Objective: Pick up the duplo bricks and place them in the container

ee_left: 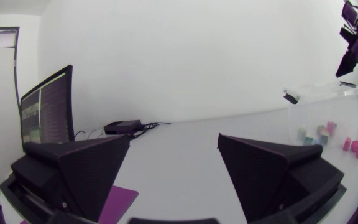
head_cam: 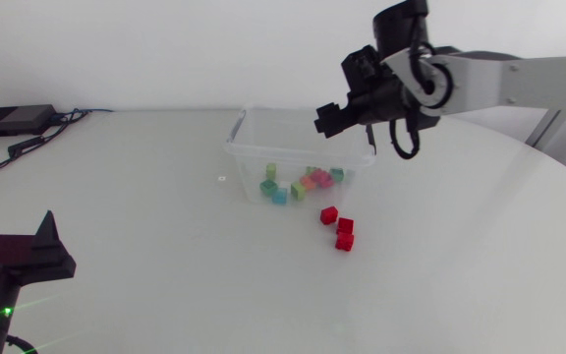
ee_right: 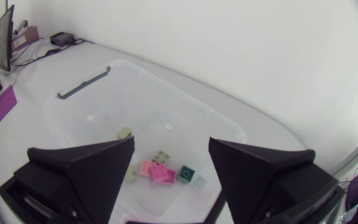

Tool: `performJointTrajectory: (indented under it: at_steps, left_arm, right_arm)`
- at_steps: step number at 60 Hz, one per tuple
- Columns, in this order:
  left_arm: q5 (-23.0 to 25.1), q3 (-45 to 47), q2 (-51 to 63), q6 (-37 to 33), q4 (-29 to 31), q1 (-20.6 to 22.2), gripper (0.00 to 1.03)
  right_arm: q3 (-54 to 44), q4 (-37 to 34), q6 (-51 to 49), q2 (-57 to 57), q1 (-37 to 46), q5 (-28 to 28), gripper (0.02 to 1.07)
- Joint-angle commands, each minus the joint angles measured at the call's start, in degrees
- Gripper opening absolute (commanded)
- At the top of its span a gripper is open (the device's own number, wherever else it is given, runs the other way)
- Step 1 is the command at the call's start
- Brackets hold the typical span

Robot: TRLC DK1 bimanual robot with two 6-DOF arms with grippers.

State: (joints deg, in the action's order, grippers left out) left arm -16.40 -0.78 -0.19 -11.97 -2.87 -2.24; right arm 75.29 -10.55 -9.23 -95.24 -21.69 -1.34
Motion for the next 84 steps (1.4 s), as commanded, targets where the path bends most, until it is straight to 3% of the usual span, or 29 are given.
performJointTrajectory:
  at_steps: [1,15,24,29,47,62,74,84]
  left_arm:
    - [0.06,0.95,-0.61,1.16,0.06,-0.31,0.99]
    - [0.06,1.04,-0.61,1.16,0.06,-0.31,0.99]
    - [0.06,1.04,-0.61,1.16,0.06,-0.31,0.99]
    - [0.06,1.04,-0.61,1.16,0.06,-0.22,0.99]
    - [0.06,0.95,-0.61,1.16,0.06,-0.22,0.99]
    - [0.06,1.04,-0.61,1.16,0.06,-0.22,0.99]
    - [0.06,1.04,-0.61,1.16,0.06,-0.22,0.99]
    - [0.06,1.04,-0.61,1.16,0.06,-0.22,0.99]
  right_arm:
    - [-5.85,-1.32,-1.05,10.95,-0.28,0.29,1.02]
    - [-24.49,-8.44,-10.28,32.40,3.24,10.05,1.02]
    - [-34.24,-7.91,-16.69,33.63,4.64,15.14,1.02]
    - [-37.76,-5.01,-21.00,27.39,5.43,17.43,1.02]
    - [-33.27,0.88,-28.65,5.68,6.84,21.21,0.97]
    - [-29.93,2.46,-30.05,0.32,6.14,20.42,0.97]
    - [-29.58,2.55,-31.81,-2.58,6.31,20.50,0.86]
    - [-30.29,3.78,-32.34,-4.07,6.14,20.50,0.61]
